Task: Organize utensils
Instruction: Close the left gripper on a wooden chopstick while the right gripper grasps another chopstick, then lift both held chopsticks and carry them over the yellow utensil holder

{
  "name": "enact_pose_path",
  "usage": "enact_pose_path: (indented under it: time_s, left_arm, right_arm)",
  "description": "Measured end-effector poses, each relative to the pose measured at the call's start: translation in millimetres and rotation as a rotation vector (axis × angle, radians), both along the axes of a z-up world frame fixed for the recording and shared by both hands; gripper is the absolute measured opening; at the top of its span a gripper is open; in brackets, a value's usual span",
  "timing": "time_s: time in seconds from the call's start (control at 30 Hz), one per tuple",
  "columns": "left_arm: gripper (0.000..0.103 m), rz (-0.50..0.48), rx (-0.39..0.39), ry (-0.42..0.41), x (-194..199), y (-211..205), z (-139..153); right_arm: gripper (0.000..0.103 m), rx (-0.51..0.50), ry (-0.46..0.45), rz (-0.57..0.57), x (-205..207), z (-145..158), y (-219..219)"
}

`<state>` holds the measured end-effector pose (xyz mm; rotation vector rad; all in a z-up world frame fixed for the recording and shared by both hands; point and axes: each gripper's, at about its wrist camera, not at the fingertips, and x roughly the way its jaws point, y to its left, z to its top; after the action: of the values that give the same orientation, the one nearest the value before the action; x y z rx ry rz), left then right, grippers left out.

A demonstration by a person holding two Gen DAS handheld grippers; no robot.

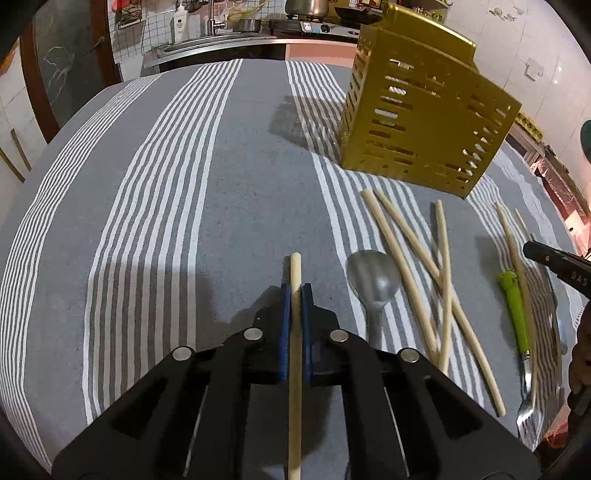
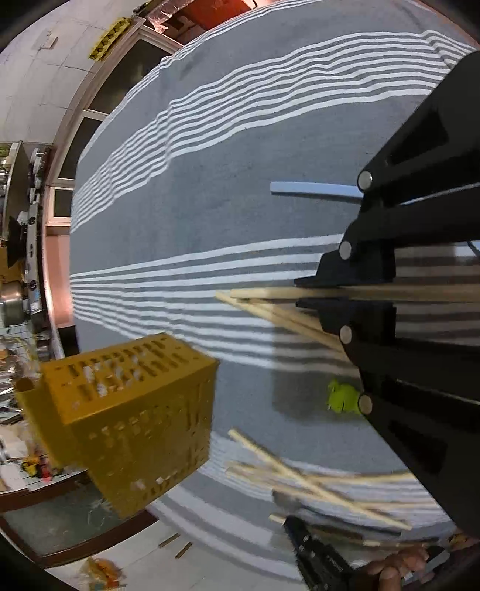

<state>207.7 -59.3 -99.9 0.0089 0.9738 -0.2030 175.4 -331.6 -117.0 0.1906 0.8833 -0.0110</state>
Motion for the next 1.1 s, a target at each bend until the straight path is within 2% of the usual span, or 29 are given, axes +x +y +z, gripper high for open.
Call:
enact_pose_path:
  time_s: [0.2, 0.57, 0.9, 1.1]
  left_arm:
    - [0.004, -0.007, -0.007, -0.056, -8, -1, 20]
    - [0.005, -0.002, -0.059, -0.200, -24, 9, 79]
    - [0.005, -0.020, -0.102, -0.297, -37, 11, 111]
    - [0.004, -0.035, -0.101, -0.356, -40, 6, 128]
  right_arm:
    - [0.006, 0.034, -0.098, 0.017, -15, 29, -1]
    - [0.006, 0.069, -0.331, 0.026, -48, 90, -10]
    - [0.006, 0.059, -0.411, 0.032, -60, 112, -10]
    - [0.006, 0.028, -0.473, 0.044, -65, 130, -7]
